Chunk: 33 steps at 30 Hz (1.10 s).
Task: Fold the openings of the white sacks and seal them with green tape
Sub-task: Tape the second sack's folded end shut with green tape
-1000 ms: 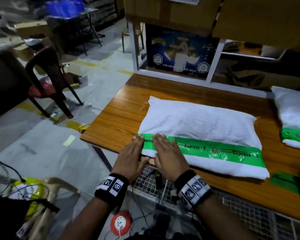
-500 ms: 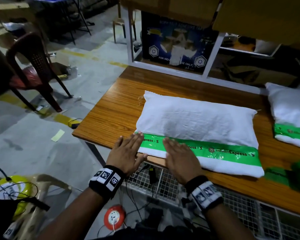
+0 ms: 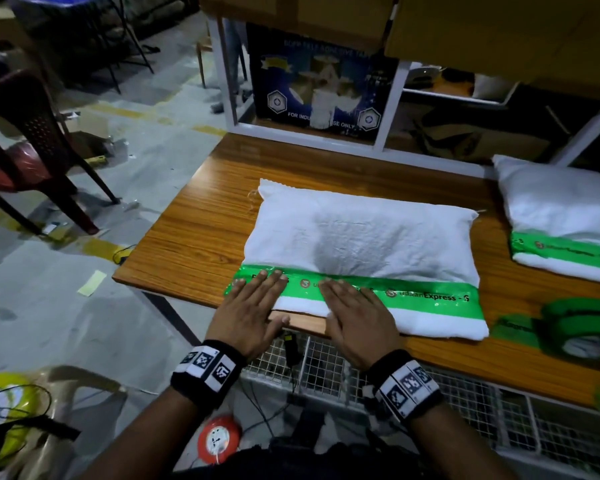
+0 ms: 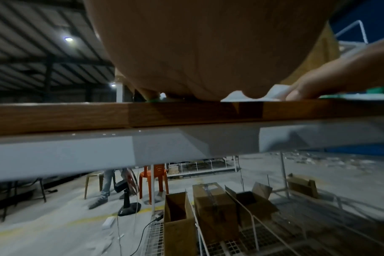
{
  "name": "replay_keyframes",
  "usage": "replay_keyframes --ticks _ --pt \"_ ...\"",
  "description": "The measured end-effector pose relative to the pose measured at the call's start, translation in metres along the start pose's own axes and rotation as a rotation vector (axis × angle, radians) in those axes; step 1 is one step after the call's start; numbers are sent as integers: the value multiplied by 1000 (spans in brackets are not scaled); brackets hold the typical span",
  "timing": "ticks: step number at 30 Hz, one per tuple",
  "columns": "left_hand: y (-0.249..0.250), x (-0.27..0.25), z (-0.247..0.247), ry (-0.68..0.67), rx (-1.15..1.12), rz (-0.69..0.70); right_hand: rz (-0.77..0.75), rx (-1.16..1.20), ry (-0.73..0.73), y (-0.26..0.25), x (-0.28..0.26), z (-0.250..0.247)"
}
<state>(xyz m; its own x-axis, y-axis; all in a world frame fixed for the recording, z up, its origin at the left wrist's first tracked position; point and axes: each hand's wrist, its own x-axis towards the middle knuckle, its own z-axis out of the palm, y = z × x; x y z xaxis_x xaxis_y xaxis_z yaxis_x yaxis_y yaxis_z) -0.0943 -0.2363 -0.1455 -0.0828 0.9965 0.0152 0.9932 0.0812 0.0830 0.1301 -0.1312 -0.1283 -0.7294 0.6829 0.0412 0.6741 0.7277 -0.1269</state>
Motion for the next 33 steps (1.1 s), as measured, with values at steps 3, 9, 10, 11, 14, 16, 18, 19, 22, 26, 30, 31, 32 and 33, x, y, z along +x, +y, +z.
replay_keyframes --ticks 3,9,10,11,14,16,18,19,22,26,30,31,32,33 --pt "-1 -2 -5 2 -7 5 80 42 -8 39 -23 -6" --pt "37 12 -18 75 -7 -53 90 25 23 36 -30 -5" --pt "46 16 -16 89 -30 -33 85 32 47 37 -26 -9" --pt "54 20 -13 92 -56 -8 85 39 73 38 -23 -14" --pt "66 31 -1 39 -125 2 90 50 67 39 -19 -13" --pt "60 31 4 27 -116 0 81 77 23 38 -18 -5" --pt "53 28 4 27 -91 12 62 100 4 46 -20 -4" --pt "51 27 4 22 -87 16 67 118 -10 57 -23 -8" --pt "51 26 2 30 -94 18 128 128 -22 92 -44 -20" --pt "58 27 1 -1 -73 -30 104 105 -70 92 -59 -25" --pt "87 38 -4 32 -31 16 100 70 5 86 -37 -32" --pt "93 40 -1 38 -36 28 118 60 -10 86 -35 -28" --pt "96 42 1 32 -48 26 133 52 -33 85 -35 -22" --pt "96 43 4 21 -67 12 136 49 -50 83 -36 -16"
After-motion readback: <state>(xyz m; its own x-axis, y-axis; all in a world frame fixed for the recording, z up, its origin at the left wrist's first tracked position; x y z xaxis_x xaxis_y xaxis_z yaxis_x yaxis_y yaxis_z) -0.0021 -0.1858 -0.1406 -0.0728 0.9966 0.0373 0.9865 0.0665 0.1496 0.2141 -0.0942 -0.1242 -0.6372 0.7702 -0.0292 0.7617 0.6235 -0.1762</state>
